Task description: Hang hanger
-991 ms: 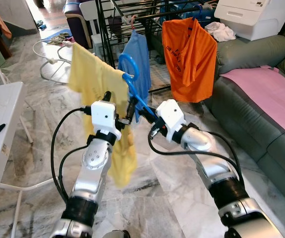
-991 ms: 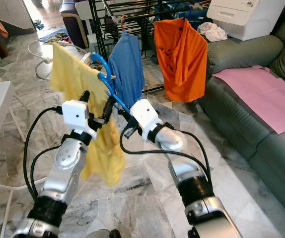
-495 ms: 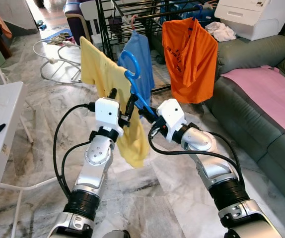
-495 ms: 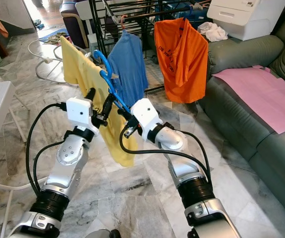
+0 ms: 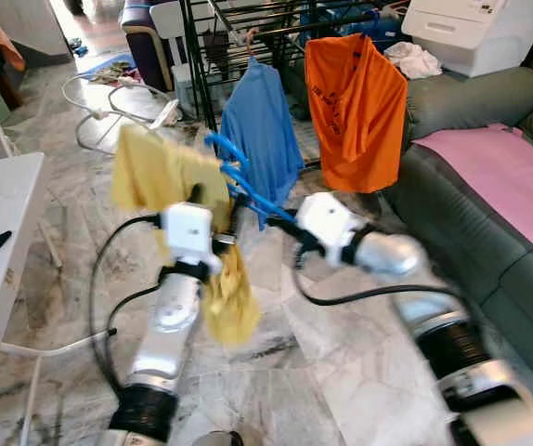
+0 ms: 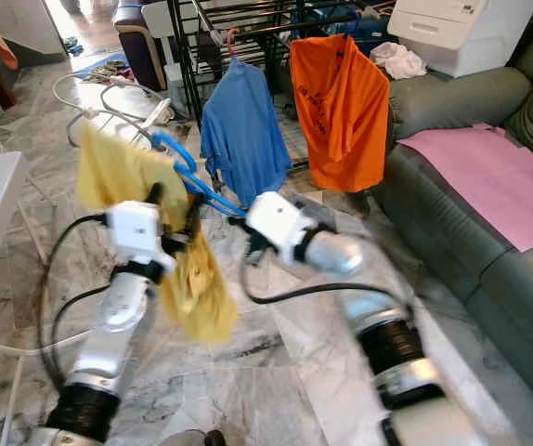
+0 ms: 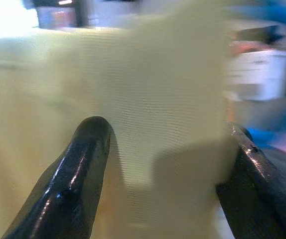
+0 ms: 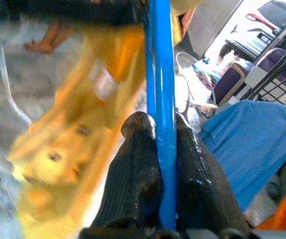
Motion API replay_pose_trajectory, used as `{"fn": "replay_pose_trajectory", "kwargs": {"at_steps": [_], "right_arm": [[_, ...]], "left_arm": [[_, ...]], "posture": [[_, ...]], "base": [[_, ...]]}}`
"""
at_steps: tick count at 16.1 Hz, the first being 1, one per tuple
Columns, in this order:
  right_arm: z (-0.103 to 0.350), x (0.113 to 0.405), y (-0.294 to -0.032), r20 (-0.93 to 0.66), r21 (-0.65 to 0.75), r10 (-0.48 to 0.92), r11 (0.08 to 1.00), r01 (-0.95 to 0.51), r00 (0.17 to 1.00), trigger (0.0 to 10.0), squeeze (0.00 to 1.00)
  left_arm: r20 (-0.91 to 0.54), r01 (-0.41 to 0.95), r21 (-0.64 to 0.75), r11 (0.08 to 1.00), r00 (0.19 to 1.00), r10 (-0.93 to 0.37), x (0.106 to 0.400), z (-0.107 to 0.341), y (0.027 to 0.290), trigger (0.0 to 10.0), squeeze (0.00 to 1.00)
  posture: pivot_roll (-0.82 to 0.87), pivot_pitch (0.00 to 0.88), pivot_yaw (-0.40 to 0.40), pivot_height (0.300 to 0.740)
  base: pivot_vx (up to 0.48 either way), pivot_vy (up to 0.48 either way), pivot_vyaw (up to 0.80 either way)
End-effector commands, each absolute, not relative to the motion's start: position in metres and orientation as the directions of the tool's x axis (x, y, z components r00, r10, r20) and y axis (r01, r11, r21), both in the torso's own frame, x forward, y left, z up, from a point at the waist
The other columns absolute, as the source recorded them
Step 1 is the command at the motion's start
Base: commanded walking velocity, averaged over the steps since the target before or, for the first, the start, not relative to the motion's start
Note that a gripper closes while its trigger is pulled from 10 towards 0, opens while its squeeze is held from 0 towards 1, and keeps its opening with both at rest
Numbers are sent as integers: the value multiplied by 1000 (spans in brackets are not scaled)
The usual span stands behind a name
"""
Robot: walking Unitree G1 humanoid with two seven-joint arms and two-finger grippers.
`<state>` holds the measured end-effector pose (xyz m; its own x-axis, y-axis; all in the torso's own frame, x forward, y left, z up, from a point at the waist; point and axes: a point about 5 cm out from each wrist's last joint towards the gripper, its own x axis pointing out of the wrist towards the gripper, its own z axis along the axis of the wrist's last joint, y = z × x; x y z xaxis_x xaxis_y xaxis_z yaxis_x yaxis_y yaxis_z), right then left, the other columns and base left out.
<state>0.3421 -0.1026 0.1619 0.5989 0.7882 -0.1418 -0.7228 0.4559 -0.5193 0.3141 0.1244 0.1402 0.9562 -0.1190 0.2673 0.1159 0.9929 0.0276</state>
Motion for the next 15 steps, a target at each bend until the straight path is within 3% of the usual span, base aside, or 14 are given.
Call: {"fn": "replay_pose_trajectory", "kwargs": {"at_steps": [1, 7, 8, 9, 10, 15], "right_arm": [[172, 343, -103, -116, -548, 810, 431, -717, 575, 0, 0], [175, 343, -111, -144, -578, 827, 376, -724, 544, 0, 0], [175, 344, -111, -143, -578, 828, 375, -725, 542, 0, 0], [174, 344, -112, -143, -579, 829, 373, -725, 540, 0, 0], [174, 344, -112, -142, -579, 828, 374, -724, 542, 0, 0], [171, 349, -110, -119, -553, 797, 442, -706, 592, 0, 0]], "left_arm": [[277, 58, 20, 998, 959, -61, 314, 146, 136, 10000, 0], [244, 7, 16, 1000, 970, -11, 318, 145, 140, 10000, 0], [242, 21, 14, 1000, 970, -24, 319, 145, 137, 8667, 0], [246, 25, 9, 1000, 969, -26, 319, 146, 136, 2510, 0], [252, 28, 6, 1000, 967, -28, 319, 147, 135, 0, 0], [290, -13, 80, 997, 957, -11, 310, 153, 135, 0, 0]], "posture": [[-58, 23, 50, 740], [-65, 17, 47, 740], [-75, 11, 48, 740], [-75, 11, 48, 740], [-75, 11, 48, 740], [-69, 12, 44, 740]], "base": [[0, 0, 0], [0, 0, 0], [0, 0, 0], [0, 0, 0], [0, 0, 0], [0, 0, 0]]}}
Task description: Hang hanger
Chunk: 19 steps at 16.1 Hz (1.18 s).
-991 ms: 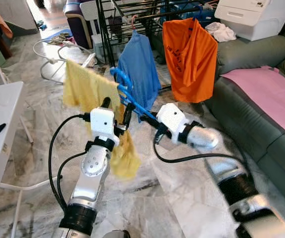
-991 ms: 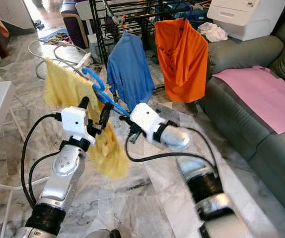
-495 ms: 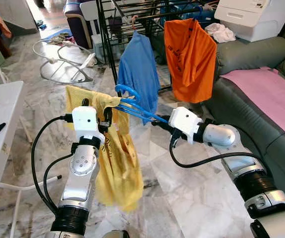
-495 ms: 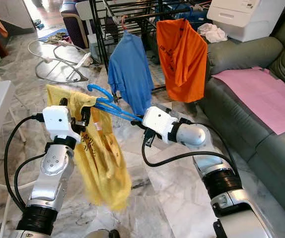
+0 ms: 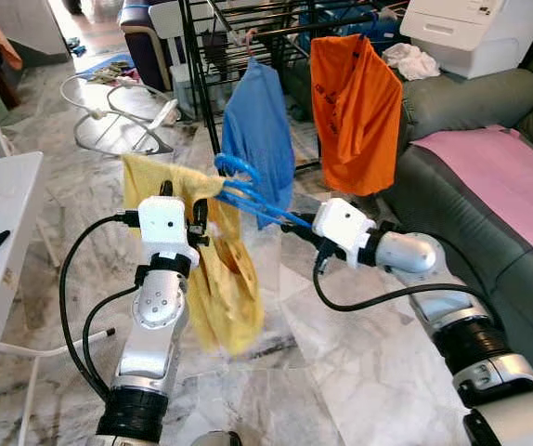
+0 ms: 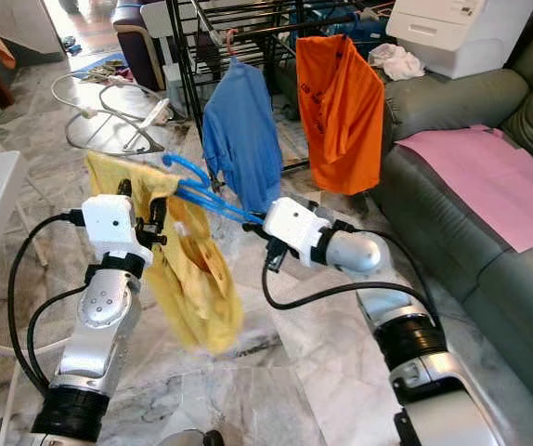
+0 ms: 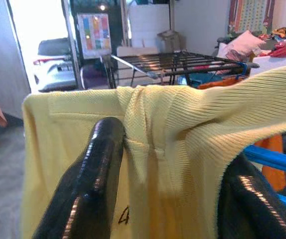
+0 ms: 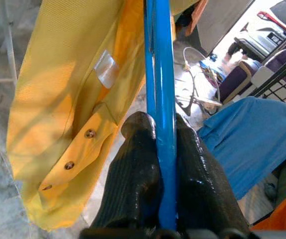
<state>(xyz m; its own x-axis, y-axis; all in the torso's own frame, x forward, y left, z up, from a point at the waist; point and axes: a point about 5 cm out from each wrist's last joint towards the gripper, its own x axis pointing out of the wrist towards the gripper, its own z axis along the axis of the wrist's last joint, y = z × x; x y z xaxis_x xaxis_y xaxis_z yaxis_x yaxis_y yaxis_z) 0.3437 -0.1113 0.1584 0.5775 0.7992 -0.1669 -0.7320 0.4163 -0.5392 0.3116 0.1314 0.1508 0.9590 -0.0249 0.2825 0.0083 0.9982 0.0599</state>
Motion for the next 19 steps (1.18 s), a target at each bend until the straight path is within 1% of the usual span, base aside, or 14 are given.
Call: {"fn": "replay_pose_trajectory", "kwargs": {"at_steps": [1, 2, 5, 7, 11, 12, 13, 19], "right_arm": [[170, 348, -107, -117, -554, 798, 441, -706, 591, 0, 0], [169, 349, -105, -112, -551, 794, 450, -702, 597, 0, 0], [171, 351, -101, -97, -543, 781, 478, -691, 617, 0, 0], [171, 352, -99, -93, -542, 779, 483, -688, 620, 0, 0], [172, 354, -98, -90, -541, 773, 492, -682, 628, 0, 0], [172, 355, -98, -89, -542, 771, 494, -680, 631, 0, 0], [173, 355, -97, -84, -543, 770, 497, -677, 633, 0, 0], [175, 356, -95, -73, -544, 771, 501, -673, 633, 0, 0]], "left_arm": [[285, 13, 108, 994, 958, -43, 309, 153, 131, 4627, 0], [286, 13, 117, 993, 957, -46, 307, 152, 128, 10000, 0], [291, 62, 127, 990, 952, -97, 304, 154, 117, 10000, 0], [298, 71, 126, 989, 949, -106, 302, 155, 114, 10000, 0], [277, 78, 120, 990, 955, -109, 299, 153, 116, 10000, 0], [265, 80, 121, 989, 958, -110, 298, 150, 117, 7137, 0], [237, 91, 95, 991, 965, -112, 297, 144, 116, 0, 0], [213, 119, 75, 990, 968, -133, 299, 140, 110, 0, 0]], "posture": [[-69, 12, 44, 740], [-69, 12, 44, 740], [-67, 12, 42, 740], [-67, 12, 42, 740], [-69, 13, 43, 740], [-69, 13, 43, 740], [-69, 13, 43, 740], [-67, 14, 41, 740]], "base": [[0, 0, 0], [0, 0, 0], [0, 0, 0], [0, 0, 0], [0, 0, 0], [0, 0, 0], [0, 0, 0], [0, 0, 0]]}}
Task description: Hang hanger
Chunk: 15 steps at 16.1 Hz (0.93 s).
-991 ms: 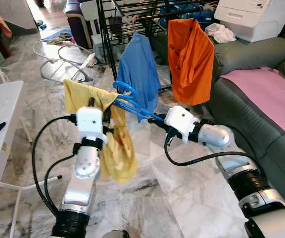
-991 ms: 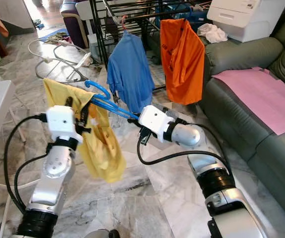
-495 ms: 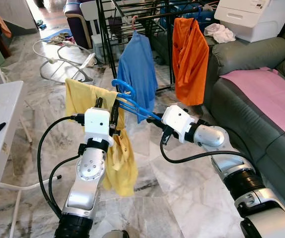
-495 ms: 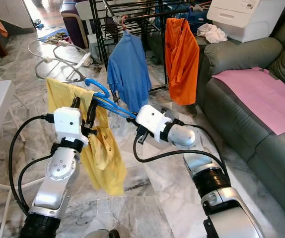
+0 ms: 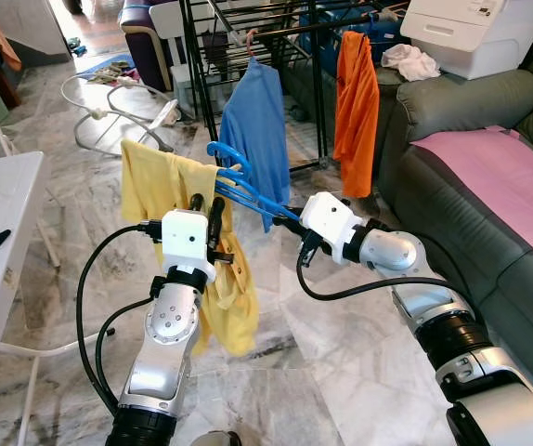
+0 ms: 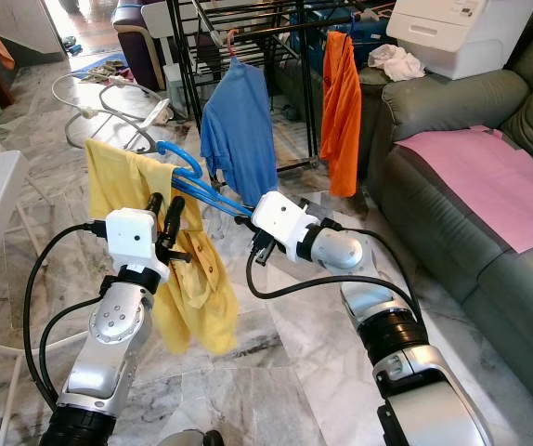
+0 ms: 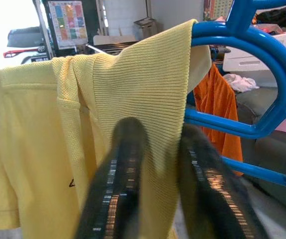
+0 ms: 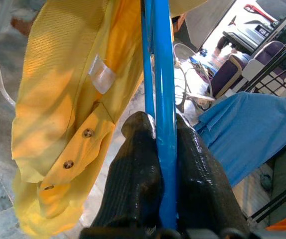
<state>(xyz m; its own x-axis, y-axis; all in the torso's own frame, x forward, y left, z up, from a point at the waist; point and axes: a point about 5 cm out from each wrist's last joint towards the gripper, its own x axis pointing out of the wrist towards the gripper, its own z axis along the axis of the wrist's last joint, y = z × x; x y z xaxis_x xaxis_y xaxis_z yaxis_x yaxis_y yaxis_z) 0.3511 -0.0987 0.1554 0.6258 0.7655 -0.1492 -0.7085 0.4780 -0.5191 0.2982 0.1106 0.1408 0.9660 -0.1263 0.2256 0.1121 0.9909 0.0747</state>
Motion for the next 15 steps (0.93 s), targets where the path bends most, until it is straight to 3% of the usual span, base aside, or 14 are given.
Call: {"fn": "replay_pose_trajectory", "kwargs": {"at_steps": [1, 6, 15], "right_arm": [[175, 356, -94, -71, -542, 772, 502, -674, 632, 0, 0], [173, 350, -84, -62, -530, 800, 480, -699, 596, 0, 0], [166, 348, -86, -71, -491, 784, 511, -705, 617, 0, 0]], "left_arm": [[209, 119, 74, 990, 969, -132, 300, 139, 110, 0, 0], [190, 73, 81, 994, 978, -88, 313, 137, 116, 0, 0], [223, -35, 64, 997, 975, 20, 322, 147, 137, 0, 0]], "posture": [[-67, 14, 41, 740], [-67, 14, 41, 740], [-74, 15, 41, 740]], "base": [[0, 0, 0], [0, 0, 0], [0, 0, 0]]}}
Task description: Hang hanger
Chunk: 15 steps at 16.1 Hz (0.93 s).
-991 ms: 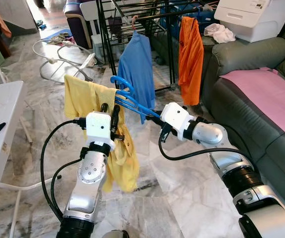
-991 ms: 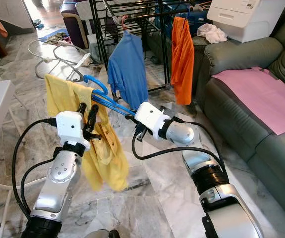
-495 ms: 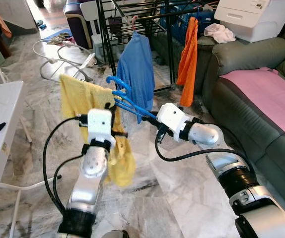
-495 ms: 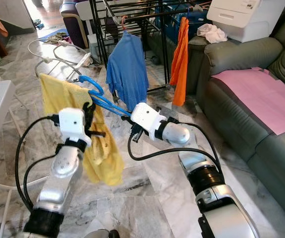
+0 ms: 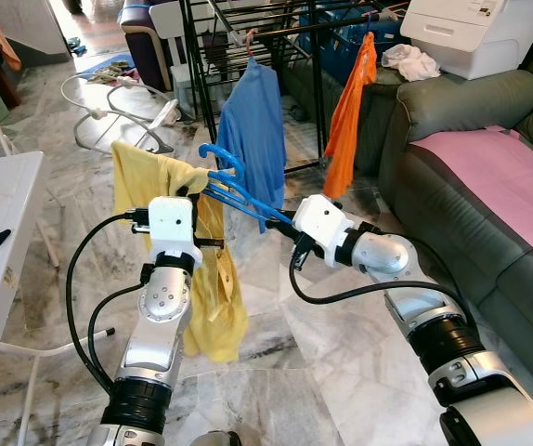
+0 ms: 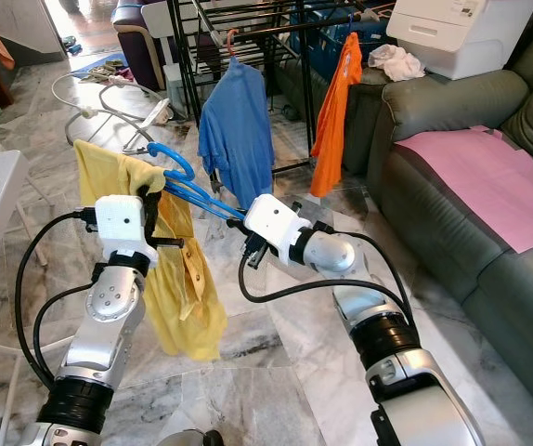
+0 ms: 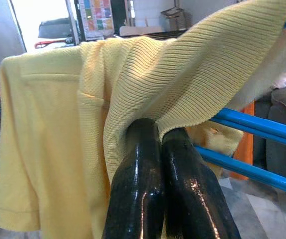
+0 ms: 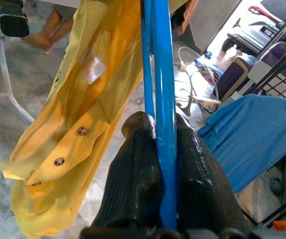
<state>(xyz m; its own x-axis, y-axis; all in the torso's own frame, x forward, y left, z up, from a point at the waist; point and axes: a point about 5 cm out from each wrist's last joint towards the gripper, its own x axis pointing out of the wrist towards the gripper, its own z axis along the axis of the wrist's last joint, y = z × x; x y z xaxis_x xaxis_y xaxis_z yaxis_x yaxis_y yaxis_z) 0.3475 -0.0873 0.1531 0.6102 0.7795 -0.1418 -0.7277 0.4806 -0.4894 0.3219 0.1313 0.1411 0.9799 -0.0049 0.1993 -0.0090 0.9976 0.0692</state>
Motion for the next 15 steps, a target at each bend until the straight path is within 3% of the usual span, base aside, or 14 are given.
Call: {"fn": "replay_pose_trajectory", "kwargs": {"at_steps": [1, 3, 6, 9, 11, 12, 15], "right_arm": [[165, 349, -87, -70, -478, 777, 524, -705, 626, 0, 0], [164, 351, -88, -68, -457, 765, 547, -702, 640, 0, 0], [162, 358, -90, -60, -365, 728, 621, -693, 683, 0, 0], [165, 364, -89, -35, -319, 700, 669, -672, 713, 0, 0], [169, 366, -87, -17, -292, 691, 688, -664, 723, 0, 0], [172, 370, -85, -5, -258, 680, 708, -658, 733, 0, 0], [172, 372, -83, 3, -220, 667, 727, -650, 745, 0, 0]], "left_arm": [[236, -43, 61, 997, 971, 27, 321, 150, 140, 0, 0], [250, -50, 40, 998, 968, 39, 319, 154, 144, 0, 0], [355, 93, -3, 996, 931, -86, 313, 177, 127, 0, 0], [381, 125, 2, 992, 917, -117, 311, 186, 122, 0, 0], [400, 200, -16, 980, 899, -177, 307, 189, 116, 0, 0], [431, 299, -6, 954, 862, -268, 301, 194, 103, 0, 0], [460, 388, 11, 922, 816, -349, 293, 200, 89, 0, 0]], "posture": [[-74, 15, 41, 740], [-74, 15, 41, 740], [-49, 9, 37, 740], [-41, 5, 34, 740], [-41, 5, 34, 740], [-38, 1, 32, 740], [-38, 1, 32, 740]], "base": [[0, 0, 0], [0, 0, 0], [0, 0, 0], [0, 0, 0], [0, 0, 0], [0, 0, 0], [0, 0, 0]]}}
